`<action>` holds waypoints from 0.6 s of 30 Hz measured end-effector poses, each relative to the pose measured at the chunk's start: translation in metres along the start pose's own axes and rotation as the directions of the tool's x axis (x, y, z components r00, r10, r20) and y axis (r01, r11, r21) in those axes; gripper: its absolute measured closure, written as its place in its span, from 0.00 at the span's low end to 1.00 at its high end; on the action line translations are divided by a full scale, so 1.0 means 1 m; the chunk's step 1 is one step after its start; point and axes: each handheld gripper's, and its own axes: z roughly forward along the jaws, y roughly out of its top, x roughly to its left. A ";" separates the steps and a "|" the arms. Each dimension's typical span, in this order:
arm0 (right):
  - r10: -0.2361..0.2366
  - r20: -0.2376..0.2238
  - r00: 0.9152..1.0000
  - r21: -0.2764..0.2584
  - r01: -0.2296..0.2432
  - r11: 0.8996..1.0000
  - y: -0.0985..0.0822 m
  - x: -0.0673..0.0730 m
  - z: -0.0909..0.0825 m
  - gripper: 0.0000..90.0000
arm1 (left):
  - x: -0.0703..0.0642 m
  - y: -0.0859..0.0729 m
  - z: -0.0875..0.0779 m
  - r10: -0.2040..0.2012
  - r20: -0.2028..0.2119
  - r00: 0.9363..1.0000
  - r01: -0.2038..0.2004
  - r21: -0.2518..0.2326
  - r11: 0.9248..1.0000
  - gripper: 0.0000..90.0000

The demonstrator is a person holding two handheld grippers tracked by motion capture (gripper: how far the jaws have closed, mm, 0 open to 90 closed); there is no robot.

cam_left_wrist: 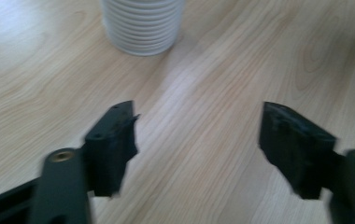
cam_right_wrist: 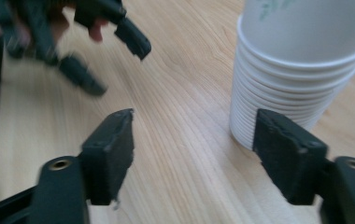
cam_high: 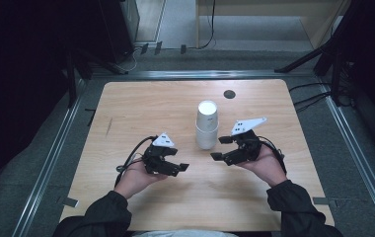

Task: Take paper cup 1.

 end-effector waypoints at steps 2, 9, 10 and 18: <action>-0.062 0.006 0.998 0.003 0.062 0.998 -0.002 0.004 0.000 0.38 | 0.007 -0.001 -0.007 -0.020 0.002 1.000 0.020 0.015 1.000 0.35; -0.061 0.001 0.998 0.070 0.061 0.996 -0.007 0.005 0.005 0.44 | 0.009 -0.002 -0.019 -0.026 0.014 1.000 0.025 0.013 1.000 0.41; -0.060 0.003 0.998 0.098 0.059 0.993 -0.006 0.004 0.006 0.44 | 0.008 -0.003 -0.022 -0.009 -0.005 1.000 0.009 0.014 1.000 0.43; -0.056 0.006 0.998 0.080 0.055 0.995 -0.003 0.001 0.001 0.44 | 0.011 -0.004 -0.026 -0.014 -0.029 0.999 0.014 -0.009 1.000 0.43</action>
